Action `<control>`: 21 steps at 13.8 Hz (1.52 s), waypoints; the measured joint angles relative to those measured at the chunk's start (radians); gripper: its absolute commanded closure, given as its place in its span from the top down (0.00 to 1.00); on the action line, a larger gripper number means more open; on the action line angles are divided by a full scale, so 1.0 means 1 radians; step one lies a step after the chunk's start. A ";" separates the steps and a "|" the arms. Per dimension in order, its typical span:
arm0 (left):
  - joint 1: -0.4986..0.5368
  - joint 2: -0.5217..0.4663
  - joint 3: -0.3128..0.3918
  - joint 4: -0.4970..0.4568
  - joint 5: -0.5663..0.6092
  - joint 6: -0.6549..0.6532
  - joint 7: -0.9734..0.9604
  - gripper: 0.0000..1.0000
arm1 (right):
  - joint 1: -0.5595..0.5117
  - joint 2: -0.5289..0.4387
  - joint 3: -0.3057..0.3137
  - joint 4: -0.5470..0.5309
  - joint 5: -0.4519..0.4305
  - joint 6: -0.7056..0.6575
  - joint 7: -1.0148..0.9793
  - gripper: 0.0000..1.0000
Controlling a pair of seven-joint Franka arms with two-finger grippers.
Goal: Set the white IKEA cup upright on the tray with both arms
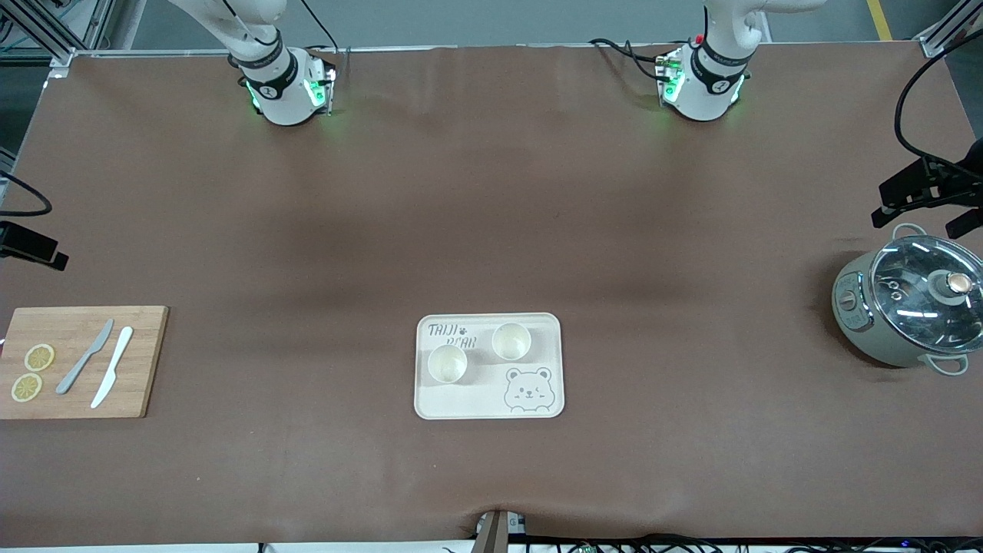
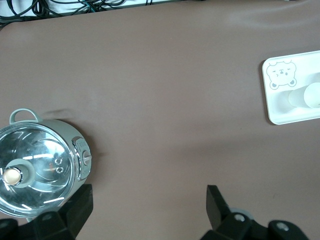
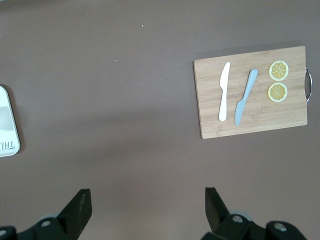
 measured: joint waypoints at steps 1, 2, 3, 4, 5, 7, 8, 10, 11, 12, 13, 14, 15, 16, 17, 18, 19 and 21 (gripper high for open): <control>0.001 0.000 0.001 0.000 0.000 -0.003 0.000 1.00 | 0.000 0.000 0.000 0.000 0.000 0.000 0.000 1.00; 0.004 0.000 0.003 0.000 0.000 -0.004 0.000 1.00 | 0.000 0.000 -0.002 0.000 -0.001 0.000 0.000 1.00; 0.013 0.000 0.004 0.000 0.000 -0.005 0.000 1.00 | -0.001 0.000 -0.005 0.000 -0.002 0.000 0.000 1.00; 0.021 0.000 0.004 0.000 0.000 -0.006 0.000 1.00 | -0.004 -0.001 -0.007 0.001 -0.003 0.000 0.000 1.00; 0.027 0.000 0.004 0.000 0.000 -0.007 0.000 1.00 | -0.008 -0.001 -0.008 0.002 -0.003 0.002 0.000 1.00; 0.030 0.000 0.004 0.000 0.000 -0.008 0.000 1.00 | -0.012 -0.001 -0.008 0.002 -0.003 0.008 0.000 1.00; 0.030 0.000 0.004 0.000 0.000 -0.009 0.000 1.00 | -0.012 -0.001 -0.007 0.002 -0.002 0.009 0.000 1.00; 0.029 0.000 0.004 0.000 0.000 -0.009 0.000 1.00 | -0.012 -0.001 -0.006 0.002 -0.002 0.010 0.000 1.00; 0.029 0.001 0.004 0.000 0.000 -0.010 0.000 1.00 | -0.012 -0.001 -0.006 0.002 -0.002 0.010 0.000 1.00; 0.029 0.001 0.004 0.000 0.000 -0.010 0.000 1.00 | -0.012 -0.001 -0.007 0.002 -0.002 0.011 0.000 1.00; 0.029 0.001 0.004 0.000 0.000 -0.011 0.000 1.00 | -0.012 -0.001 -0.007 0.002 -0.003 0.012 0.000 1.00; 0.029 0.002 0.004 0.000 0.000 -0.011 0.000 1.00 | -0.012 -0.001 -0.007 0.002 -0.003 0.012 0.000 1.00; 0.029 0.003 0.004 0.000 0.000 -0.011 0.000 1.00 | -0.013 -0.001 -0.007 0.002 -0.003 0.012 0.000 1.00; 0.029 0.004 0.004 0.000 0.000 -0.012 0.000 1.00 | -0.013 -0.001 -0.007 0.002 -0.003 0.012 0.000 1.00; 0.029 0.005 0.004 0.000 0.000 -0.012 0.000 1.00 | -0.013 -0.001 -0.007 0.002 -0.003 0.012 0.000 1.00; 0.029 0.006 0.004 0.000 0.000 -0.012 0.000 1.00 | -0.013 -0.001 -0.007 0.002 -0.003 0.012 0.000 1.00; 0.029 0.008 0.004 0.000 0.000 -0.012 0.000 1.00 | -0.013 -0.001 -0.007 0.002 -0.003 0.012 0.000 1.00; 0.029 0.011 0.004 0.000 0.000 -0.012 0.000 1.00 | -0.013 -0.001 -0.007 0.002 -0.003 0.013 0.000 1.00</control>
